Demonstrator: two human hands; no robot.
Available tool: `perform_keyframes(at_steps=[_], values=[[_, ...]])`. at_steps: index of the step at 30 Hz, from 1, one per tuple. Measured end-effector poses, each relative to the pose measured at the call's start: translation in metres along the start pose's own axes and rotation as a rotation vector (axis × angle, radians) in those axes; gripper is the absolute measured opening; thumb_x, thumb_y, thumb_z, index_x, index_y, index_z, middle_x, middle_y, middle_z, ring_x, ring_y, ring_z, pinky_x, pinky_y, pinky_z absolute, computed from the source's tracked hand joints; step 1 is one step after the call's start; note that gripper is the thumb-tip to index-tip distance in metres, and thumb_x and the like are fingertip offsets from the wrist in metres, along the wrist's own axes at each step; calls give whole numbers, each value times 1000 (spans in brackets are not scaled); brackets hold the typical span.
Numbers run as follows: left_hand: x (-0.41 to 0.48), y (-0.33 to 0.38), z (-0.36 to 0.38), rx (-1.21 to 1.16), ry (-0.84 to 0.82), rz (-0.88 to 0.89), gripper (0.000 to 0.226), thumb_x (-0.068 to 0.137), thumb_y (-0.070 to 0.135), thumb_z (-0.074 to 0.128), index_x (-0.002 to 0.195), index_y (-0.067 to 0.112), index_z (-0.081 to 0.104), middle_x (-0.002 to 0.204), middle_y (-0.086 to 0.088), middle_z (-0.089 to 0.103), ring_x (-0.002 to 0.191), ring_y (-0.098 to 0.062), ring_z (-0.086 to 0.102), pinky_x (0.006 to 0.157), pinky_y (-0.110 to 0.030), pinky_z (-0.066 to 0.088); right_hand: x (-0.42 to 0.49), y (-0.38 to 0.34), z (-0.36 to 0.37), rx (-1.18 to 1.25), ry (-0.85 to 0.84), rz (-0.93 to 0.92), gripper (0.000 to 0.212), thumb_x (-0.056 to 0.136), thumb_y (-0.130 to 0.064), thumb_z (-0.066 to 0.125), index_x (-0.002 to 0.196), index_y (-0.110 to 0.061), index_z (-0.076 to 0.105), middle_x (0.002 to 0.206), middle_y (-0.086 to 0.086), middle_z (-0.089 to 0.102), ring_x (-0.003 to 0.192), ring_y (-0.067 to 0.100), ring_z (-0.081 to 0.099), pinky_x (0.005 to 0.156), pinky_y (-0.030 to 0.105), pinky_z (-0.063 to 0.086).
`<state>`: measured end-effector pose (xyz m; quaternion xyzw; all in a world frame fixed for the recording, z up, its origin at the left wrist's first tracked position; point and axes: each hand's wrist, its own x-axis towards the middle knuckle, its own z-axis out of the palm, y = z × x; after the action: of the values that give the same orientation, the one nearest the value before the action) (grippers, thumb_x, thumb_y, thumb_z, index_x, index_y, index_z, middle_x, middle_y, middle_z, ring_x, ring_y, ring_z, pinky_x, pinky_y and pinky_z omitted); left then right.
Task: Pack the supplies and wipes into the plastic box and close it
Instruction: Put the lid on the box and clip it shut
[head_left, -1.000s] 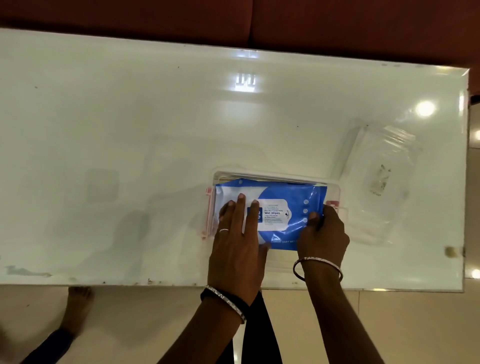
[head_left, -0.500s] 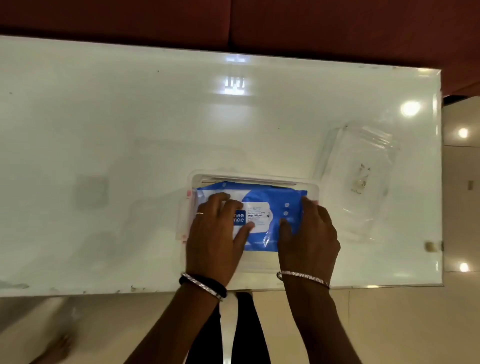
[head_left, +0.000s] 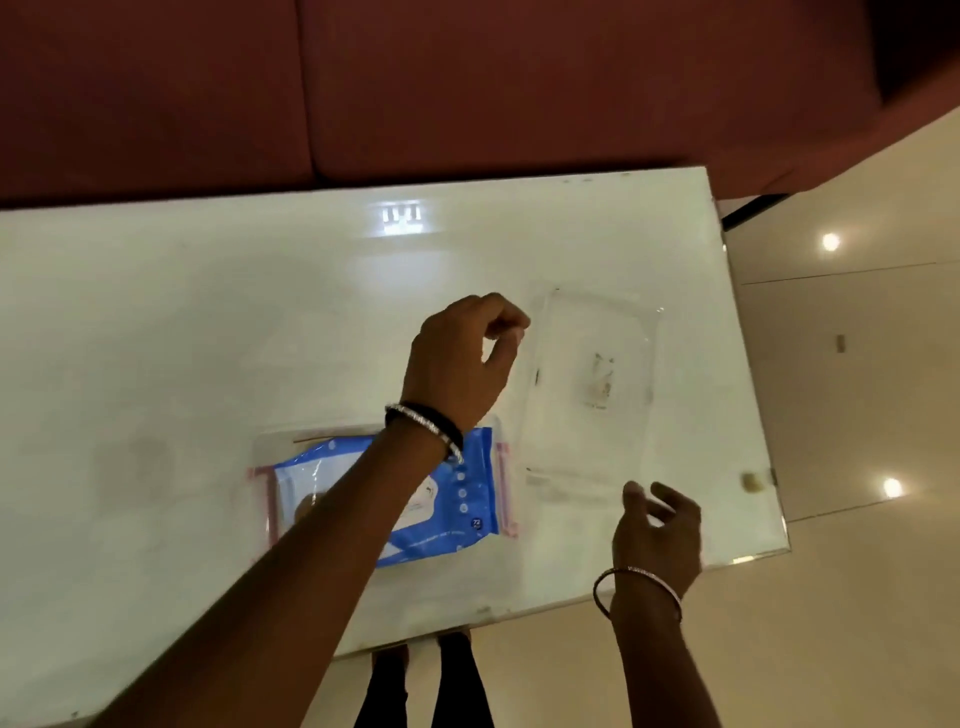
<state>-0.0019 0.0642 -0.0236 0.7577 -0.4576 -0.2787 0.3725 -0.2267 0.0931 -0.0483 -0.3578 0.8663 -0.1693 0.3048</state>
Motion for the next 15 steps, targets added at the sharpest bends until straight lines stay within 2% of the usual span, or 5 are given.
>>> perform_keyframes(at_steps=[3, 5, 9, 11, 15], values=[[35, 2, 32, 54, -125, 30, 21, 93, 19, 55, 112, 17, 66, 111, 1, 68, 102, -15, 63, 81, -23, 48, 20, 2, 6, 258, -201, 503, 52, 85, -28, 72, 129, -15, 46, 117, 16, 53, 102, 32, 59, 81, 51, 57], [57, 3, 51, 89, -218, 30, 31, 97, 22, 50, 127, 16, 57, 128, -3, 61, 118, -20, 56, 94, -27, 43, 27, 0, 6, 386, -297, 649, 54, 86, -25, 72, 131, -13, 46, 120, 19, 52, 114, 34, 56, 76, 50, 59], [92, 2, 82, 239, -468, -49, 53, 100, 27, 41, 150, 15, 26, 157, -7, 31, 143, -27, 29, 116, -40, 27, 38, -4, 10, 431, -352, 666, 49, 86, -18, 71, 128, -10, 48, 126, 25, 53, 118, 38, 57, 74, 51, 59], [102, 0, 92, 320, -585, -83, 59, 101, 28, 39, 153, 14, 15, 160, -9, 24, 146, -29, 22, 118, -42, 24, 42, -6, 10, 449, -364, 674, 45, 88, -12, 69, 127, -6, 48, 116, 26, 57, 102, 36, 61, 71, 50, 59], [115, -1, 102, 453, -623, -83, 56, 101, 30, 37, 152, 15, 20, 154, -14, 31, 141, -34, 30, 113, -44, 31, 48, -8, 11, 553, -377, 702, 36, 91, 0, 60, 125, 1, 49, 94, 21, 54, 85, 33, 57, 66, 48, 58]])
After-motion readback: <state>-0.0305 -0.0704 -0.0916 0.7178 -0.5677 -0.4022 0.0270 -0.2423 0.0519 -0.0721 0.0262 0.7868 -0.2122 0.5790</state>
